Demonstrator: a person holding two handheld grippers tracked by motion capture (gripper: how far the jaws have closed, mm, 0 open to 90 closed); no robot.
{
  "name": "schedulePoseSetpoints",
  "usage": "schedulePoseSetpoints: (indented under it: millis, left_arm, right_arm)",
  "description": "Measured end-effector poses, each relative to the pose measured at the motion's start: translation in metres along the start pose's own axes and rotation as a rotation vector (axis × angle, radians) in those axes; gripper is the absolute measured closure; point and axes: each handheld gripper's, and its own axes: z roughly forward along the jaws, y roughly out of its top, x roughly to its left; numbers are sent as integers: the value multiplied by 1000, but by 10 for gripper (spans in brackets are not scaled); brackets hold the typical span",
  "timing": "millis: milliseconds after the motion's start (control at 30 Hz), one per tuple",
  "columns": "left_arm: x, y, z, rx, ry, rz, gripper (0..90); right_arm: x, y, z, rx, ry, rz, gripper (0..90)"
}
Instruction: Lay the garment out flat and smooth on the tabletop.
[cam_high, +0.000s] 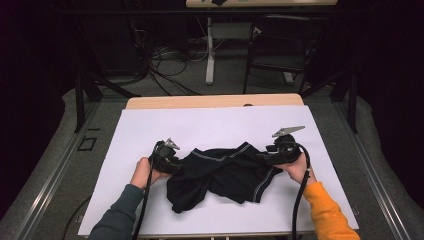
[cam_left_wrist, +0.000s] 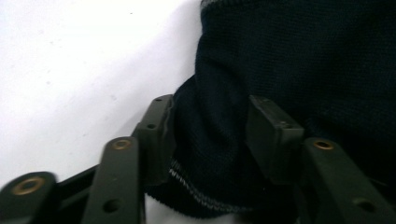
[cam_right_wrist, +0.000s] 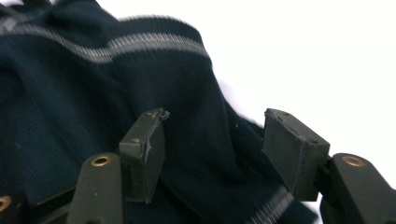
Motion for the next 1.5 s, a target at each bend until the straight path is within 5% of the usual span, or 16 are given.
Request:
schedulePoseSetpoints:
  millis: [133,300,467,567,633,733,933,1033,1200,1267,1333,1467,1500]
  left_arm:
    - [-1,0,0,2,15,5,624]
    - [1,-1,-1,-6,-3,-1,740]
    - [-1,-2,-3,-14,-5,10,809]
    - [-1,-2,-10,-54,23,8,818]
    - [0,-1,-22,-102,58,4,822]
    - [2,0,-52,-244,130,-15,824]
    - [-1,2,-77,-341,200,4,822]
    - [1,1,-76,-315,186,5,819]
    - [11,-7,-29,-127,119,-20,791]
    - [14,-7,-21,-98,108,-37,762]
    - [15,-7,-20,-94,109,-37,730]
    - [19,-6,-24,-131,98,-79,468]
    - [19,-5,-26,-148,92,-96,468]
  right_arm:
    - [6,0,24,84,1,-24,485]
    - [6,-3,26,93,18,-21,675]
    - [10,-3,23,102,-23,-65,839]
    - [13,1,13,73,-53,-88,856]
    - [15,6,-5,6,-84,-98,862]
    - [20,11,-24,-69,-115,-121,868]
    - [34,18,-44,-160,-166,-169,870]
    - [41,20,-47,-173,-175,-198,869]
    - [37,6,-7,-5,-162,-211,864]
    - [35,2,3,31,-163,-215,863]
    - [35,2,5,42,-162,-215,862]
    - [34,1,5,47,-146,-201,860]
    - [34,1,5,47,-146,-201,860]
